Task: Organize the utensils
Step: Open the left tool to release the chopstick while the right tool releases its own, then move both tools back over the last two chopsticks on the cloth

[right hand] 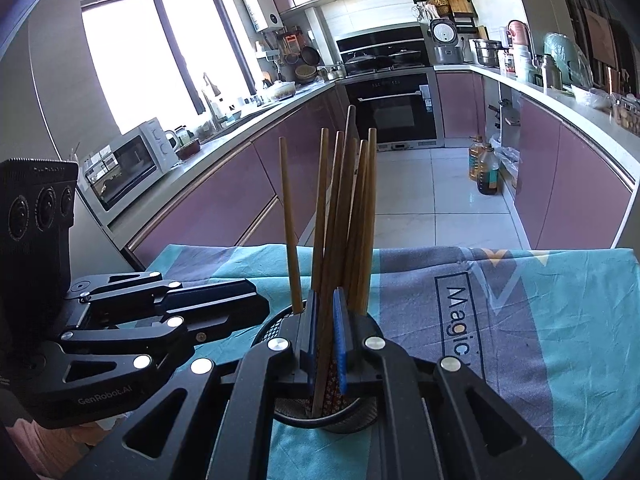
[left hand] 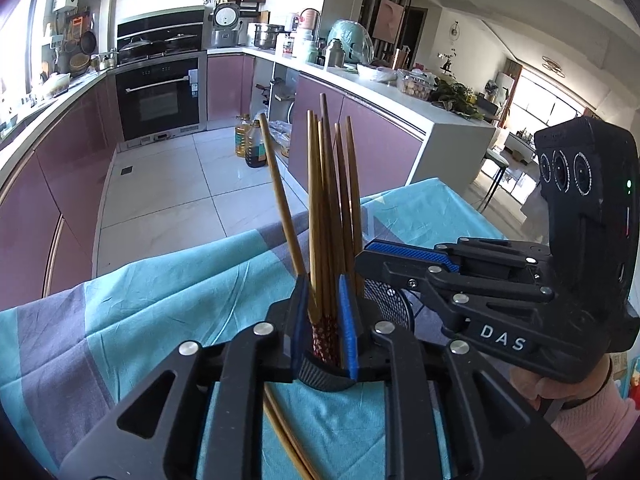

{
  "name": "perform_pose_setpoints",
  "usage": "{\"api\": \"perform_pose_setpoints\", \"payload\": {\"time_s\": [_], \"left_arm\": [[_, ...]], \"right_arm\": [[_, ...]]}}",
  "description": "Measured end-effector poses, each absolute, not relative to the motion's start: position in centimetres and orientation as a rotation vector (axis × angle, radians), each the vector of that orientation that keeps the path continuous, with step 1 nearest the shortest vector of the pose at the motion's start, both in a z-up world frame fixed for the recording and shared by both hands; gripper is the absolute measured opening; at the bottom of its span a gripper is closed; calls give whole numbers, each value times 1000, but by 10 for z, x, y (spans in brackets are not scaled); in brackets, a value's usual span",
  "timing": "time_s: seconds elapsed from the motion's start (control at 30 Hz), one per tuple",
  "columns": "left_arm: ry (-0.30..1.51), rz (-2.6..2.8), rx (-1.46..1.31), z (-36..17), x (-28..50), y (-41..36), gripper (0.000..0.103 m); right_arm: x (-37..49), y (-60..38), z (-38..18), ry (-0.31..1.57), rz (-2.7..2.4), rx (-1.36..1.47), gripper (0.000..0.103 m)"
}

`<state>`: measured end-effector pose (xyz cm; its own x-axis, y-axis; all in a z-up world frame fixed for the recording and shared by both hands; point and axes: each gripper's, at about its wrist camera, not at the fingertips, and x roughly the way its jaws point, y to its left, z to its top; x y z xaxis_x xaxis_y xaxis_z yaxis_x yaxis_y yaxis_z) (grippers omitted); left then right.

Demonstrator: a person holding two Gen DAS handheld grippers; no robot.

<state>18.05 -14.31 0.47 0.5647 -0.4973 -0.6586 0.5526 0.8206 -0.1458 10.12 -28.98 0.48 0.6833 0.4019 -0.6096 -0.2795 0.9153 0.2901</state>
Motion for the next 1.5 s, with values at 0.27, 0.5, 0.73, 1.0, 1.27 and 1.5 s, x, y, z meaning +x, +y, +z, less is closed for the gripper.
{"api": "perform_pose_setpoints", "payload": {"time_s": [0.27, 0.5, 0.73, 1.0, 1.27, 1.5], "left_arm": [[638, -585, 69, 9, 150, -113, 42], [611, -512, 58, -6, 116, -67, 52], [705, -463, 34, -46, 100, -31, 52], [787, -436, 13, -85, 91, -21, 52], [824, -425, 0, -97, 90, -24, 52], [826, -425, -9, -100, 89, -21, 52]], "right_arm": [[68, -282, 12, 664, 425, 146, 31], [31, -265, 7, 657, 513, 105, 42], [19, -233, -34, 783, 561, 64, 43], [15, -207, -79, 920, 564, 70, 43], [10, -193, -91, 955, 538, 51, 42], [9, -190, -92, 954, 503, -4, 41]]}}
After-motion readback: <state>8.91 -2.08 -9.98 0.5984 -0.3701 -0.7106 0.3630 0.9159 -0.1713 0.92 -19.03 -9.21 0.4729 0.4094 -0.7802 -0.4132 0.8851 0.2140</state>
